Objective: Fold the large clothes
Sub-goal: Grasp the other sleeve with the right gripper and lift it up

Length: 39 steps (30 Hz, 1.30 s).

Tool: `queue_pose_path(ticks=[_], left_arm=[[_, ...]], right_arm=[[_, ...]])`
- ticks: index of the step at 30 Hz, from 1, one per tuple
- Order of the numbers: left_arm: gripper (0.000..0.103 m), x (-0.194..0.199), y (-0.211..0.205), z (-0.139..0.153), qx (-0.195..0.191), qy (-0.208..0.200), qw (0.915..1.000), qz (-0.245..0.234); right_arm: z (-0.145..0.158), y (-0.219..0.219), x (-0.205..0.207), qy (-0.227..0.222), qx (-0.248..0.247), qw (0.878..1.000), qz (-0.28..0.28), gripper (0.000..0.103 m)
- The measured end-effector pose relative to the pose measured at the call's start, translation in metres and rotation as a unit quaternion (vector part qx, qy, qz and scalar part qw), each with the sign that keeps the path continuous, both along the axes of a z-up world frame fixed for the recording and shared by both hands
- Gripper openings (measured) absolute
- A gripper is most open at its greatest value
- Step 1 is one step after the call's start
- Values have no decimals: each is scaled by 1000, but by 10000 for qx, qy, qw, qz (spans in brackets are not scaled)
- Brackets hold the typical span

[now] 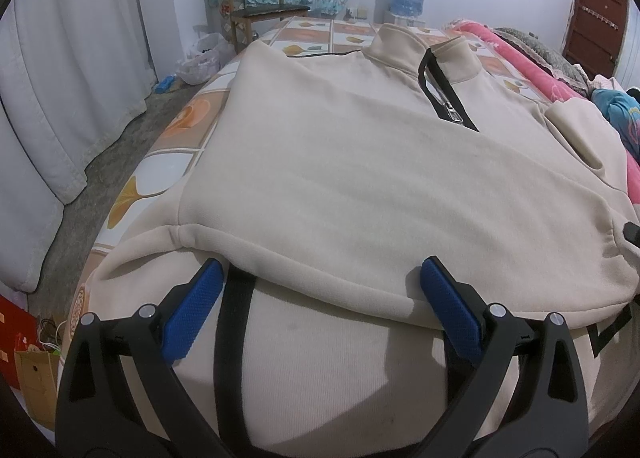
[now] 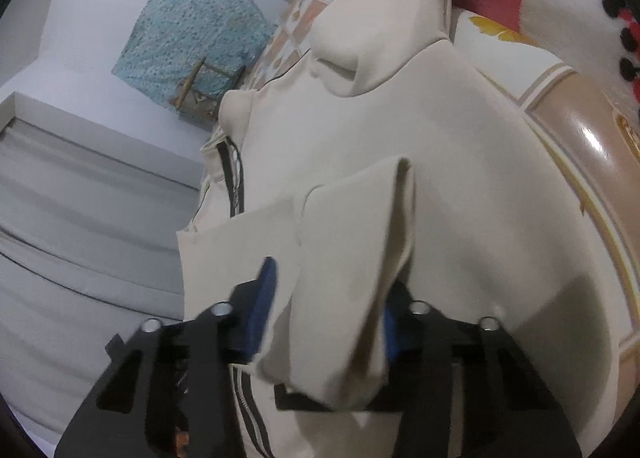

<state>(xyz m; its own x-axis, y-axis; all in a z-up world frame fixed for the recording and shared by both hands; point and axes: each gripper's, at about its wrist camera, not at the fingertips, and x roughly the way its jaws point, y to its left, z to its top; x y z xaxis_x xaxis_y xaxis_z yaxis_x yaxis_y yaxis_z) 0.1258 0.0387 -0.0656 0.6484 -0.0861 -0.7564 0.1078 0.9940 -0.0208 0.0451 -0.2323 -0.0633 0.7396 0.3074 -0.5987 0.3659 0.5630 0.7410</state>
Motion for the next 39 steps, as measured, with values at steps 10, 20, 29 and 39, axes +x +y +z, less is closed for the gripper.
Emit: queue_pose_path(ticks=[10,20,29,39], left_arm=[[96,-14,10,15,-523,-398,9972,-357],[95,-50,32,34,-1291,-889,9835,-906],[65,-33,54,20,-1265,-537,9897,-407],[50,17,75,8,-872,-264,9925,817]], right_arm=[[63,10,20,-346,-616,9952,678,6],[167,75,157,-687,-1359,9586,2406,6],[240,293,311,-1333,-1263,8883,4210,5],[270,287,304,-2438,-1208,8569,4378,5]])
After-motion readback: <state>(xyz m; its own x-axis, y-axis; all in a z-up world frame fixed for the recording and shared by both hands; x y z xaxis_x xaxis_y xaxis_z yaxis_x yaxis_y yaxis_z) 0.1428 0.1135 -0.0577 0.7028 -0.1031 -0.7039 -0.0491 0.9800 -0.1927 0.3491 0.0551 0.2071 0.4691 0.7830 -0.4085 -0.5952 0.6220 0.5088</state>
